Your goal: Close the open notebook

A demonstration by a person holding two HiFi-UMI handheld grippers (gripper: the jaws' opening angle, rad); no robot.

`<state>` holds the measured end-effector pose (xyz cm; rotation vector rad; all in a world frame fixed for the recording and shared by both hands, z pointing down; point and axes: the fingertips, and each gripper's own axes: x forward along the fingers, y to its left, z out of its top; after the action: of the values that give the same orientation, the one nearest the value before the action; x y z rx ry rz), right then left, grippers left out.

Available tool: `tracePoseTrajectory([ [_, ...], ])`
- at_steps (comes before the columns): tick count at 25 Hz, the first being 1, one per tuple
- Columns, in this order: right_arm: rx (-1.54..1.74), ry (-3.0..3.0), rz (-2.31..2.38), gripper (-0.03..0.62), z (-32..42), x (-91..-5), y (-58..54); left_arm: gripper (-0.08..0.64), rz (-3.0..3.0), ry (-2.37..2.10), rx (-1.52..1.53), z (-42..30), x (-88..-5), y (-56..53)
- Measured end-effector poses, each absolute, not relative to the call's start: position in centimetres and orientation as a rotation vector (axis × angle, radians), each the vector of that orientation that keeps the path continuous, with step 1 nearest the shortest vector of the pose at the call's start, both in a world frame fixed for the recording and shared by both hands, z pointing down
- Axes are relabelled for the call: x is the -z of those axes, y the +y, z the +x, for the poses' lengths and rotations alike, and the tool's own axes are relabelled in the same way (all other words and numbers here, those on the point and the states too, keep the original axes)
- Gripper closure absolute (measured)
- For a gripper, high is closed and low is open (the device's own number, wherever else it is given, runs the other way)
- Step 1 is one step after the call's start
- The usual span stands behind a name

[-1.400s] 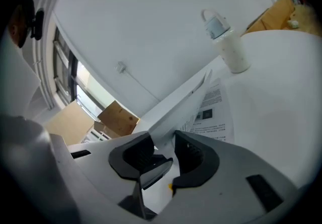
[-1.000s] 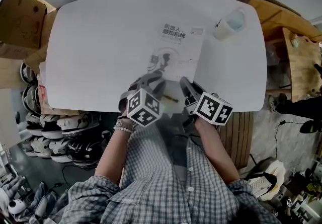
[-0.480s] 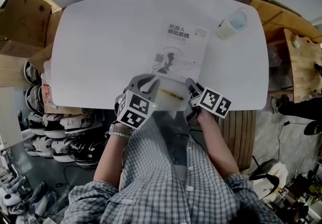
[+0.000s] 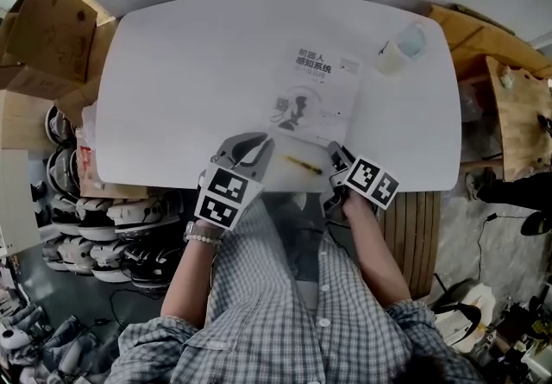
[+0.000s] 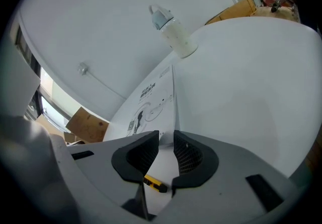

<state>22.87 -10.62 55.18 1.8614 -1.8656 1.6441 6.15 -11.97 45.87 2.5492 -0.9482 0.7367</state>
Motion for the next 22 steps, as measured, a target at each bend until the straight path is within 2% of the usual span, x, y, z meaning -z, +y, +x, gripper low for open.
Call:
tracePoseTrajectory([
  [9, -1.488, -1.891, 2.001, 0.522, 25.2, -52.3, -9.4, 0.535, 2.6, -0.968, -0.666, 5.1, -43.3, -12.6],
  [22, -0.827, -2.217, 1.913, 0.56, 23.0, -41.4, -11.9, 0.552, 2.686, -1.032, -0.528, 4.2, -38.8, -14.0],
])
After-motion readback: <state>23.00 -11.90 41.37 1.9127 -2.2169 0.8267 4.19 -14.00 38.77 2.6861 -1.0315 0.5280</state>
